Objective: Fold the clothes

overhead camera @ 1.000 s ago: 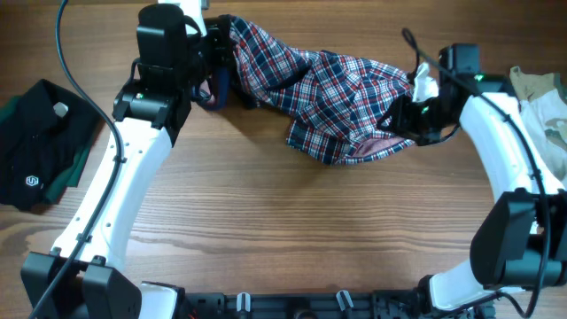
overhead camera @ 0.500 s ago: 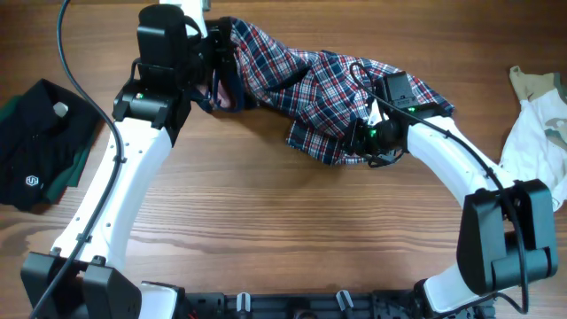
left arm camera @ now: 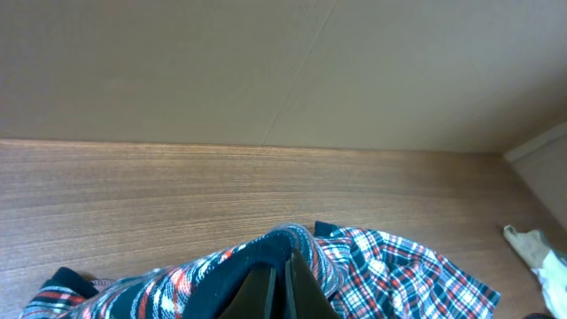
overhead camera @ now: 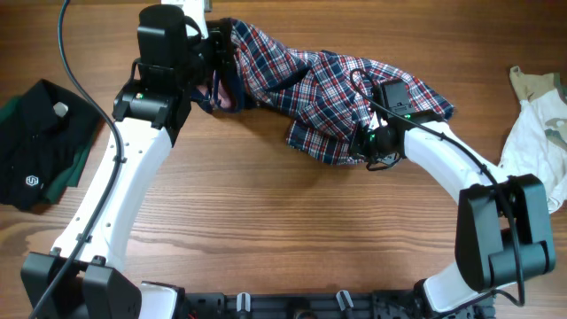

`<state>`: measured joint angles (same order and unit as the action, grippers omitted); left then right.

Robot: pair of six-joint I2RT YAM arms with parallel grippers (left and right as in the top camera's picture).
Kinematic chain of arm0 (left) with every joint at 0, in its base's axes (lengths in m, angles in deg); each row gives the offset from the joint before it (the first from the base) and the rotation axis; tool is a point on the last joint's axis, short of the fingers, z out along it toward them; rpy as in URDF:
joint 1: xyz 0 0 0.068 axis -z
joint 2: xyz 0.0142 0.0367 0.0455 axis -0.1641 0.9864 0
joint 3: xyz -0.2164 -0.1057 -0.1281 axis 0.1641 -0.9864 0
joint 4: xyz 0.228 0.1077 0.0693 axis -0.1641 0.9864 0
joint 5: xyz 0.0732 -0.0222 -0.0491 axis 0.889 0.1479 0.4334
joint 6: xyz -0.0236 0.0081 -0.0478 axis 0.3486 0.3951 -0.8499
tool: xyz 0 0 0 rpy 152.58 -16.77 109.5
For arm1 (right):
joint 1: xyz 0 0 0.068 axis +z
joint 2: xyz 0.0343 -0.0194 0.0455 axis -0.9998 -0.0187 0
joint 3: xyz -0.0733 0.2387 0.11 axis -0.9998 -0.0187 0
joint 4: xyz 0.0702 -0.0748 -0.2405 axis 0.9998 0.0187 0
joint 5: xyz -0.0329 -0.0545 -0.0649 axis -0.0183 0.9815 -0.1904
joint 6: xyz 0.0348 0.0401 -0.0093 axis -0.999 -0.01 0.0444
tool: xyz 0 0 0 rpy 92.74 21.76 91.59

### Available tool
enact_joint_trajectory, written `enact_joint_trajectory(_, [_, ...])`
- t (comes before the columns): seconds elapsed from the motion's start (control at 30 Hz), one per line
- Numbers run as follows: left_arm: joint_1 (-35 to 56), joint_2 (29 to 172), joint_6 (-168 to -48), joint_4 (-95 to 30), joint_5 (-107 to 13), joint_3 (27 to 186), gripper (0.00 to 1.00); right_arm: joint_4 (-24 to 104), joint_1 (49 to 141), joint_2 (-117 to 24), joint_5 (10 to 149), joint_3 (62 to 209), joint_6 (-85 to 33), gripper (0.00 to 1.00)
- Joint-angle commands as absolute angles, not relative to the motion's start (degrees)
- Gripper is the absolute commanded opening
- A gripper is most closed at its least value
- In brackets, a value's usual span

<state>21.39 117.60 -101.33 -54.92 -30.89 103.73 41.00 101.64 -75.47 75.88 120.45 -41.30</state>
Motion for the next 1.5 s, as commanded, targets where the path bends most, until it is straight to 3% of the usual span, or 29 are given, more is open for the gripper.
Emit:
enact_joint_trajectory(0.0, [20.4,116.7,-98.8,-55.1,-30.7,104.9,0.04,46.2,98.7,-68.2,80.0,128.7,-35.3,0.04])
enact_joint_trajectory(0.27, [14.0,116.7,-98.8,-53.6,-30.7,104.9,0.04,47.9,85.1,-63.3,81.0,137.8,-23.5,0.04])
enact_joint_trajectory(0.5, [11.6,116.7,-98.8,-52.0,-30.8,104.9,0.04,45.3,81.7,-64.2,81.0,137.8,-19.3,0.04])
enact_joint_trajectory(0.83, [11.6,116.7,-98.8,-48.8,-32.9,104.9,0.04,25.8,81.7,-84.7,75.9,137.8,-12.2,0.04])
enact_joint_trajectory(0.9, [11.6,116.7,-98.8,-48.8,-32.9,104.9,0.04,22.6,81.7,-85.5,75.6,137.8,-10.5,0.28])
enact_joint_trajectory(0.93, [11.6,116.7,-98.8,-48.8,-32.9,104.9,0.04,20.8,81.7,-85.1,75.5,137.9,-9.5,0.60])
enact_joint_trajectory(1.07, [11.6,116.7,-98.8,-48.4,-32.9,104.9,0.04,26.2,81.7,-79.2,75.4,138.3,-9.5,0.90])
enact_joint_trajectory(1.13, [11.6,116.7,-98.8,-48.4,-32.9,104.9,0.04,33.9,81.7,-75.8,75.4,138.3,-12.2,0.91])
enact_joint_trajectory(1.27, [11.6,116.7,-98.8,-48.1,-32.9,104.9,0.04,56.1,82.0,-72.9,75.3,137.7,-24.0,0.83])
enact_joint_trajectory(1.47, [11.6,116.8,-99.5,-47.1,-32.9,104.9,0.09,50.3,86.1,-73.1,75.4,126.5,-27.5,0.75])
